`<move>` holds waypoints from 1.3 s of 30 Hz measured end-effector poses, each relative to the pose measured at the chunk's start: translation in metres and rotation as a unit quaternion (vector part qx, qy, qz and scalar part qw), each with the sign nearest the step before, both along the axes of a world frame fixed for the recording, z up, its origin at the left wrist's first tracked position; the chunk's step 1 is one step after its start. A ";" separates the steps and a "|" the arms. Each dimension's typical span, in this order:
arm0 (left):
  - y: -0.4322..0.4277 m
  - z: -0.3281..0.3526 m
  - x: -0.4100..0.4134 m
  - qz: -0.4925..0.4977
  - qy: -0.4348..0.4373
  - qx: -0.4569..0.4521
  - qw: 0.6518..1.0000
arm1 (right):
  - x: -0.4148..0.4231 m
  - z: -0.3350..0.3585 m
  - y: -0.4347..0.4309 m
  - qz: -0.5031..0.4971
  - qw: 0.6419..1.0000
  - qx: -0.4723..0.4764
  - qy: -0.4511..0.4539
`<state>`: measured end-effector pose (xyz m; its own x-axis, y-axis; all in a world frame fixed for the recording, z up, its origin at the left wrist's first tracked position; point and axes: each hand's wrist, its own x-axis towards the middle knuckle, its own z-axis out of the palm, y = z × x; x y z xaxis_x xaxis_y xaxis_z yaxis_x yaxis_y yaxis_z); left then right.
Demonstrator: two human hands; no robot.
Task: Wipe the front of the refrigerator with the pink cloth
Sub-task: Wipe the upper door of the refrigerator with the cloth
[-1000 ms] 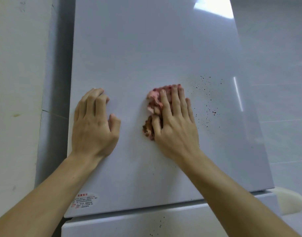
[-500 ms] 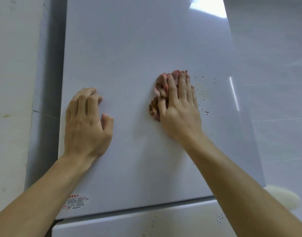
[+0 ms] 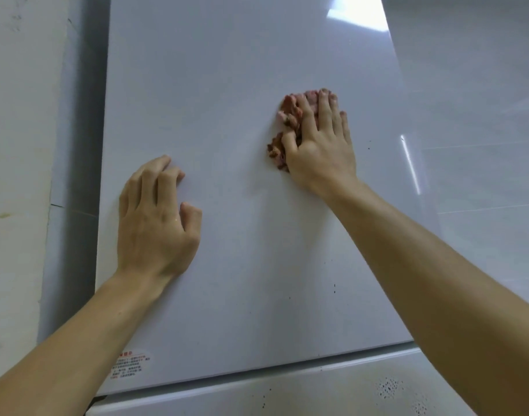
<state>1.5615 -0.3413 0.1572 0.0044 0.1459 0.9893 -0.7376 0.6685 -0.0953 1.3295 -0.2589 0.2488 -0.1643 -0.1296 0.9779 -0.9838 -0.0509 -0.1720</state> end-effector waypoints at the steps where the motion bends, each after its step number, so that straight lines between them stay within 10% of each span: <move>1: 0.000 0.000 0.000 0.001 0.001 0.000 1.000 | 0.000 0.000 0.000 0.002 1.000 0.000 0.000; 11: 0.001 -0.001 -0.004 0.006 0.000 -0.008 1.000 | -0.012 -0.105 0.001 -0.002 1.000 -0.005 0.024; 20: 0.006 0.007 -0.021 0.010 0.023 -0.005 1.000 | -0.028 0.014 0.005 -0.006 1.000 -0.009 -0.023; 31: 0.005 0.005 -0.024 0.020 0.031 -0.033 0.999 | -0.046 -0.096 0.011 0.006 1.000 -0.004 -0.021; 39: 0.003 0.005 -0.023 0.036 0.017 -0.033 0.999 | -0.061 -0.025 0.011 -0.009 0.999 -0.020 -0.034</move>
<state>1.5386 -0.3382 0.1623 0.0253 0.2127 0.9768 -0.7867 0.6071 -0.1118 1.2685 -0.2475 0.2238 -0.2333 -0.0862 0.9686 -0.9705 -0.0420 -0.2375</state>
